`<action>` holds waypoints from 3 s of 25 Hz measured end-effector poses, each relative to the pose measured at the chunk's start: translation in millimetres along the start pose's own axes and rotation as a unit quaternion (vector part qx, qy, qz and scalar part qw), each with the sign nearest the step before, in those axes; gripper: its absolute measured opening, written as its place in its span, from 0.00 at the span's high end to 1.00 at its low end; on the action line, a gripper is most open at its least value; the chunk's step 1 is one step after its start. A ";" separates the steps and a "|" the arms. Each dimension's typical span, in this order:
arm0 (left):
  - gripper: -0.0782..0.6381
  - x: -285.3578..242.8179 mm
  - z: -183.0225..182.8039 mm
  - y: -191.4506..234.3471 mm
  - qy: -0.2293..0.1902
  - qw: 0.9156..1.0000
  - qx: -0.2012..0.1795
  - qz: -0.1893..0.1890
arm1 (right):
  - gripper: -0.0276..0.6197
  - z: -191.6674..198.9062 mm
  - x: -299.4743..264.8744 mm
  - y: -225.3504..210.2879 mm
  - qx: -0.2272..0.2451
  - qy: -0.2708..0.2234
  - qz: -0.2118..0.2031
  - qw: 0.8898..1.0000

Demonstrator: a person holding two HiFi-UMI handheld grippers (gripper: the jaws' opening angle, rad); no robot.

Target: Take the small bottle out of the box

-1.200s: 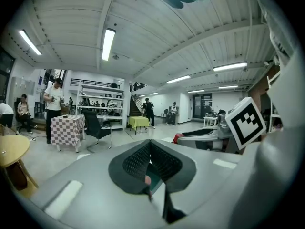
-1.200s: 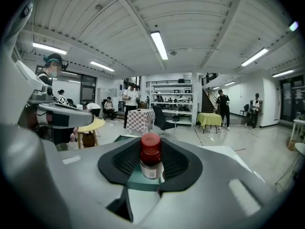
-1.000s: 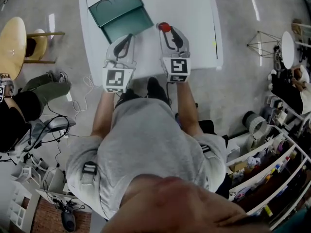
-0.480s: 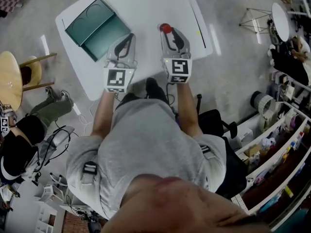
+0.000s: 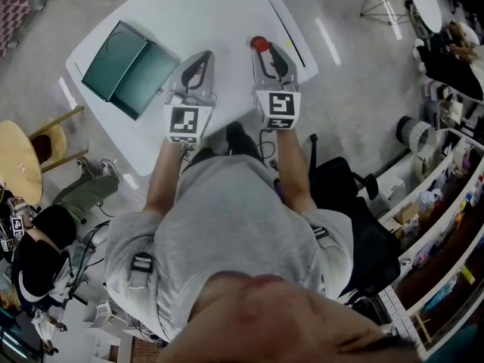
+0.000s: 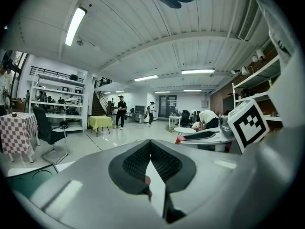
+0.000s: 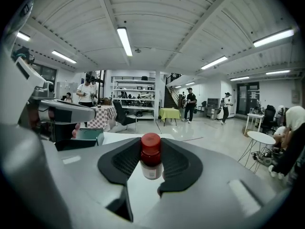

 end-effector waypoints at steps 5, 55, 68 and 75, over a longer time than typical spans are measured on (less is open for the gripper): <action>0.87 -29.7 2.1 -6.7 0.007 1.000 0.002 0.019 | 0.76 5.7 -3.3 -25.4 -0.008 0.009 0.021 1.000; 0.87 -156.0 63.8 -25.6 0.098 0.995 0.026 0.012 | 0.75 75.9 -104.2 -123.1 -0.036 0.073 -0.009 0.997; 0.87 -152.2 59.8 -28.6 0.094 0.995 0.025 0.012 | 0.65 76.0 -100.6 -126.0 -0.061 0.060 -0.007 0.996; 0.87 -148.6 50.5 -38.6 0.083 0.996 0.016 0.020 | 0.65 62.6 -83.9 -131.3 -0.057 0.039 0.002 0.998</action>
Point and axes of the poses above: the fingertips, and each gripper's own axes: x backward along the fingers, y to its left, z out of its underside, the point moved 8 cm from there along x, backward along the fingers
